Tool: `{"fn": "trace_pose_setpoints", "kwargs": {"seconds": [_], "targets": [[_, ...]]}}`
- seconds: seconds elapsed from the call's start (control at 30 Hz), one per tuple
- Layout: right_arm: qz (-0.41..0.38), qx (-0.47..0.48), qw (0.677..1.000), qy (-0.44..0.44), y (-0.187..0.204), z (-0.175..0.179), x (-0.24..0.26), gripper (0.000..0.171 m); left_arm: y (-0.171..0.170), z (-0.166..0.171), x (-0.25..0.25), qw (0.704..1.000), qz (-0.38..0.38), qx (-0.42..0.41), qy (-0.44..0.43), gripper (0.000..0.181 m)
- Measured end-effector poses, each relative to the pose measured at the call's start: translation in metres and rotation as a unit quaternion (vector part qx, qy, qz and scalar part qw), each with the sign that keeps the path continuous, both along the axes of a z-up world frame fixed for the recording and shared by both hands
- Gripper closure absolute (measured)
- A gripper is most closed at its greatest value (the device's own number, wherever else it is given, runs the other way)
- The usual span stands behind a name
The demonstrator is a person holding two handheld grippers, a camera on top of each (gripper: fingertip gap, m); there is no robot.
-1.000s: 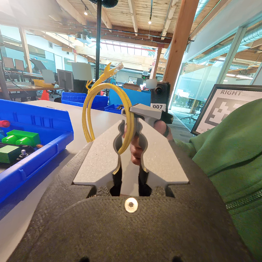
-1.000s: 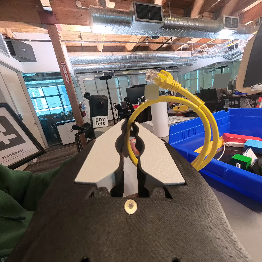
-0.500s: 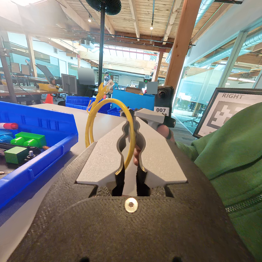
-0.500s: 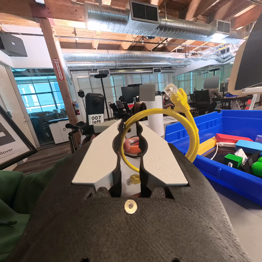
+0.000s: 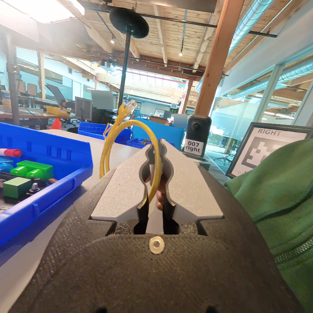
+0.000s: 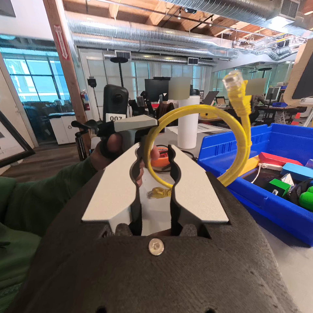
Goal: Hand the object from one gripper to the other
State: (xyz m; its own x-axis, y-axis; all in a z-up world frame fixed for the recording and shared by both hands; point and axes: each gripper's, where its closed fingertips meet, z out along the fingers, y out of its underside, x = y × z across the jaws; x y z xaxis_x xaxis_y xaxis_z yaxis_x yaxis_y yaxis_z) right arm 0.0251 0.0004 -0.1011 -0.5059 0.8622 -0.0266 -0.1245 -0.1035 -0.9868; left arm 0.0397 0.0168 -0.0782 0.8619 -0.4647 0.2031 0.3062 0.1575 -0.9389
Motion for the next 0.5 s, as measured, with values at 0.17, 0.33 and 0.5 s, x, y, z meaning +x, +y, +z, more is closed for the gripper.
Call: {"fn": "trace_pose_setpoints", "kwargs": {"seconds": [0.17,0.33,0.5], "targets": [[0.012,0.040,0.999,-0.008,-0.012,-0.009,0.000,0.141,-0.002,0.001,0.011,1.000,-0.016,0.009,0.022,0.175],[0.013,0.042,0.999,-0.004,-0.013,-0.009,0.001,0.145,-0.002,0.001,0.010,1.000,-0.013,0.013,0.019,0.175],[0.014,0.040,0.999,0.000,-0.013,-0.007,0.002,0.149,0.002,-0.003,0.011,0.999,-0.001,0.002,0.036,0.174]]}}
